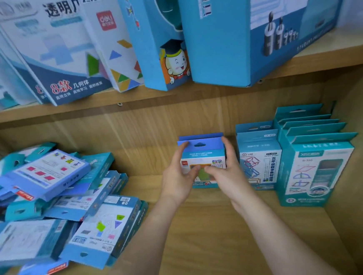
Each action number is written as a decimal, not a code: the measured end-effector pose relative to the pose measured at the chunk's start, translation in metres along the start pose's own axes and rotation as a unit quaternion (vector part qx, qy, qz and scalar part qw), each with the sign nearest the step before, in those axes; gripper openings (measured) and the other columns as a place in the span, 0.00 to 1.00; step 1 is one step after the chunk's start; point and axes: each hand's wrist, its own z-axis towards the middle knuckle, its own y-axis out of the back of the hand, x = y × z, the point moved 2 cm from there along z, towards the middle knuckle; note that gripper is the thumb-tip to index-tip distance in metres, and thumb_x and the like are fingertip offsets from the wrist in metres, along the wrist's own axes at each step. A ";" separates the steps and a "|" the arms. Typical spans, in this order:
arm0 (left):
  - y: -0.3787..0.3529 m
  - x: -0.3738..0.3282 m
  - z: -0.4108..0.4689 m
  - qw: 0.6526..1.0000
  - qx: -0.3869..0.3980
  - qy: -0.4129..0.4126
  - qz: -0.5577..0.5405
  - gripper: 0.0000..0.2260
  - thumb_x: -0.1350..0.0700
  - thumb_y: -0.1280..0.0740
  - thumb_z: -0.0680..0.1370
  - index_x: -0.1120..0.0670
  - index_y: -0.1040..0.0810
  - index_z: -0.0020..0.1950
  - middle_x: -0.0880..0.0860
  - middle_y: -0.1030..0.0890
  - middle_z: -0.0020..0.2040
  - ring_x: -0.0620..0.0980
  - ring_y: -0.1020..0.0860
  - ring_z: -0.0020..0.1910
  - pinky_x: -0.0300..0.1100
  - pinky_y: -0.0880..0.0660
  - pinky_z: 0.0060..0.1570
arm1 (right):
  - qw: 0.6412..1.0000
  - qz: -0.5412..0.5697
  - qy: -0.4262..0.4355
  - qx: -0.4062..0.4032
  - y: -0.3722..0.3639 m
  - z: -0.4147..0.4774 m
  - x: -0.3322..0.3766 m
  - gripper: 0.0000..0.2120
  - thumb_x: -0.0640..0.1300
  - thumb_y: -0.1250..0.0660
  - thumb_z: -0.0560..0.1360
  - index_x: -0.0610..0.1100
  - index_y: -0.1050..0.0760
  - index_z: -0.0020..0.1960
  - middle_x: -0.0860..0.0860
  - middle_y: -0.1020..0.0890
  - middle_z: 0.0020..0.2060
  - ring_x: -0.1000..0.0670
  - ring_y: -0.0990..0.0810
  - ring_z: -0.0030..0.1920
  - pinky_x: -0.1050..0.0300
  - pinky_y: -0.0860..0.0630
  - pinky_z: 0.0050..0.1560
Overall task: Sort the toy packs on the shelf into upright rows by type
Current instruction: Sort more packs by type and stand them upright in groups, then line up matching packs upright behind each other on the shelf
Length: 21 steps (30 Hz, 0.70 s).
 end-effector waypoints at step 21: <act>0.155 0.022 -0.142 0.980 -0.030 0.001 0.199 0.27 0.57 0.32 0.71 0.44 0.32 0.69 0.45 0.30 0.69 0.44 0.34 0.68 0.37 0.38 0.67 | 0.981 -0.156 0.110 -0.031 -0.059 -0.044 0.026 0.35 0.37 0.34 0.71 0.66 0.41 0.69 0.54 0.28 0.64 0.52 0.24 0.54 0.58 0.27 0.54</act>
